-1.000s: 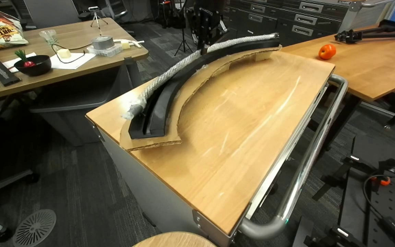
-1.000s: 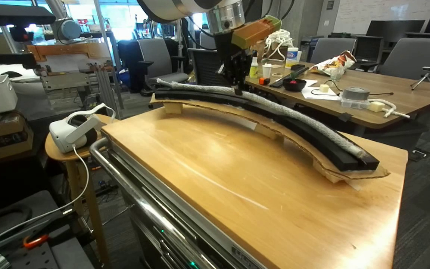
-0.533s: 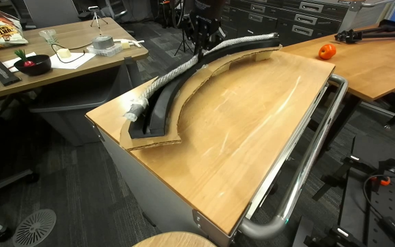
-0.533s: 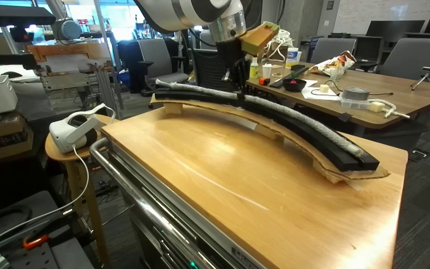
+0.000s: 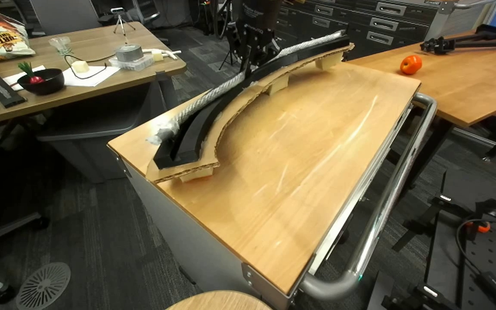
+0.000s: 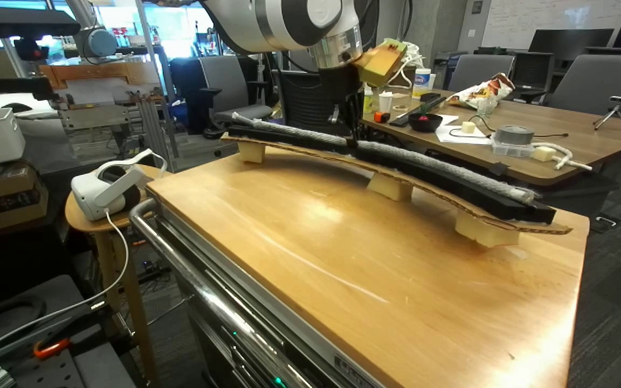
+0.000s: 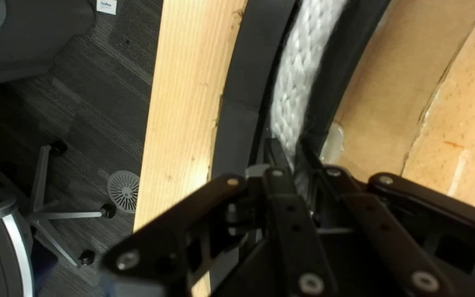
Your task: Place the white rope on the curved black board
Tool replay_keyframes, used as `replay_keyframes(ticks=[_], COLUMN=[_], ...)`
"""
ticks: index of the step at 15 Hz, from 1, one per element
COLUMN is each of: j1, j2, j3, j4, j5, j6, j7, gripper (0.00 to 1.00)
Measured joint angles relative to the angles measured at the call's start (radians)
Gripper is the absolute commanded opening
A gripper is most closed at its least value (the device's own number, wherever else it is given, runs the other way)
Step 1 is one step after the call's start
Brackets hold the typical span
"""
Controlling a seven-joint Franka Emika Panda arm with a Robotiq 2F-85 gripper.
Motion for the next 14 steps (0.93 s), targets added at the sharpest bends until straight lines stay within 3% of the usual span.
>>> replay_keyframes(ticks=[5,13,14], j1=[-0.037,-0.053,-0.053], j2=[0.0,0.01,0.011], j3=[0.008,0.013,0.015], j4=[0.005,0.01,0.01], j5=[0.087,0.115,0.119], j6=[0.001,0.013,0.015], j7=[-0.016,-0.016,-0.016], gripper=[0.03,0.03,0.36])
